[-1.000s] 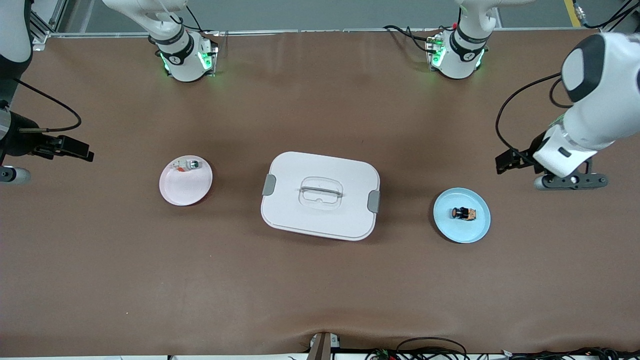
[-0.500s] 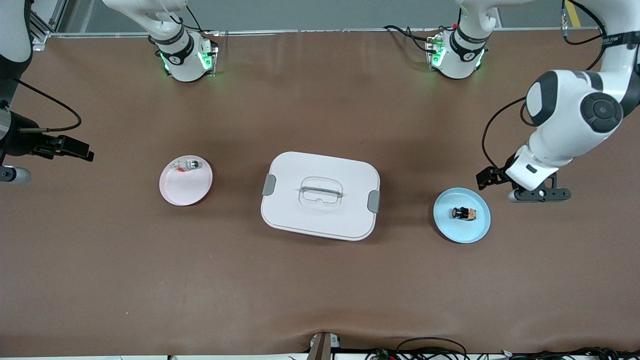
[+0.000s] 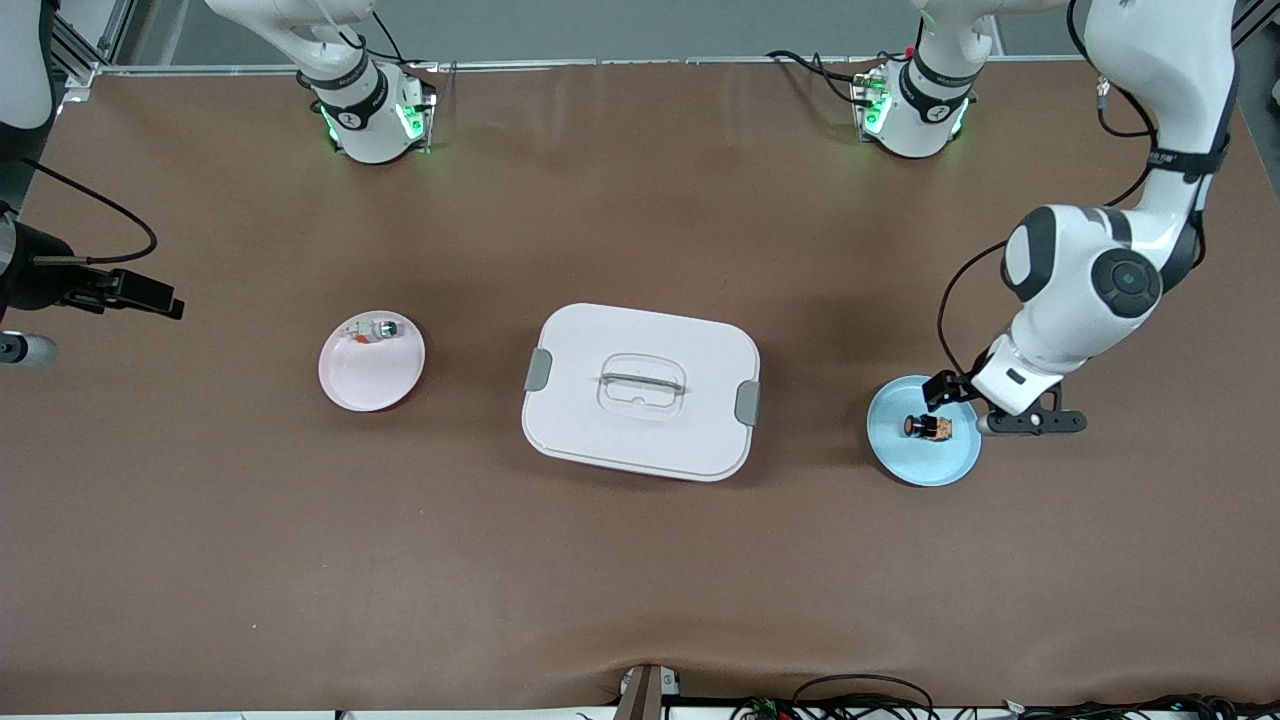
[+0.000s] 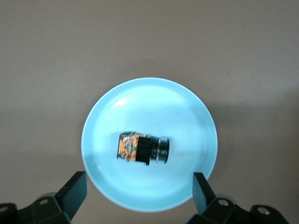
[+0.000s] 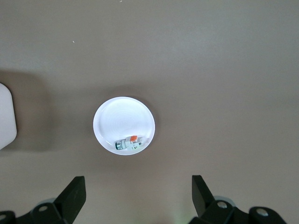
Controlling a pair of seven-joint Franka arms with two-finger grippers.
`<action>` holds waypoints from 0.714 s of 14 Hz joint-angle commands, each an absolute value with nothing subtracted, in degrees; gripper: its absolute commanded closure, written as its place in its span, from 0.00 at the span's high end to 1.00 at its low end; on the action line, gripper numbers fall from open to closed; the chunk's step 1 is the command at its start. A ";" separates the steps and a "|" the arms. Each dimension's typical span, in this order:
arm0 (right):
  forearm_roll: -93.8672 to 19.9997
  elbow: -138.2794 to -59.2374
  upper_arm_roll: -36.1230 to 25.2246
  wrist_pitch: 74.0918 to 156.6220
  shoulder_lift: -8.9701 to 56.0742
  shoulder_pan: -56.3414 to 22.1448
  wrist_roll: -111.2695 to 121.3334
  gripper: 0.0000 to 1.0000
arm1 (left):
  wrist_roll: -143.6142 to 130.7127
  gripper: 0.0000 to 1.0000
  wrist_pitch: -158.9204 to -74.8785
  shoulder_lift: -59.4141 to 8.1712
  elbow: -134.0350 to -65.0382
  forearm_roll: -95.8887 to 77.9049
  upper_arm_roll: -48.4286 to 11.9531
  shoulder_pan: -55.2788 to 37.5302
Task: Transfer orange switch to right arm and place
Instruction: 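Lower the left gripper over the orange switch on the blue plate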
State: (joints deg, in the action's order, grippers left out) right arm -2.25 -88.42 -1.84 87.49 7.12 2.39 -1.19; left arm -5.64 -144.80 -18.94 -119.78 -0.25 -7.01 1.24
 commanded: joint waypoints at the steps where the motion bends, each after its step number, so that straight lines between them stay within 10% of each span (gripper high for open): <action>1: -3.25 -88.86 -1.41 87.28 6.59 2.81 -0.53 1.00 | -4.92 1.00 -148.00 -21.44 -119.44 1.14 -7.03 1.14; 10: -3.77 -88.68 -1.05 87.36 6.59 2.37 -0.70 1.00 | -4.92 1.00 -153.98 -27.24 -119.09 3.78 -7.12 1.23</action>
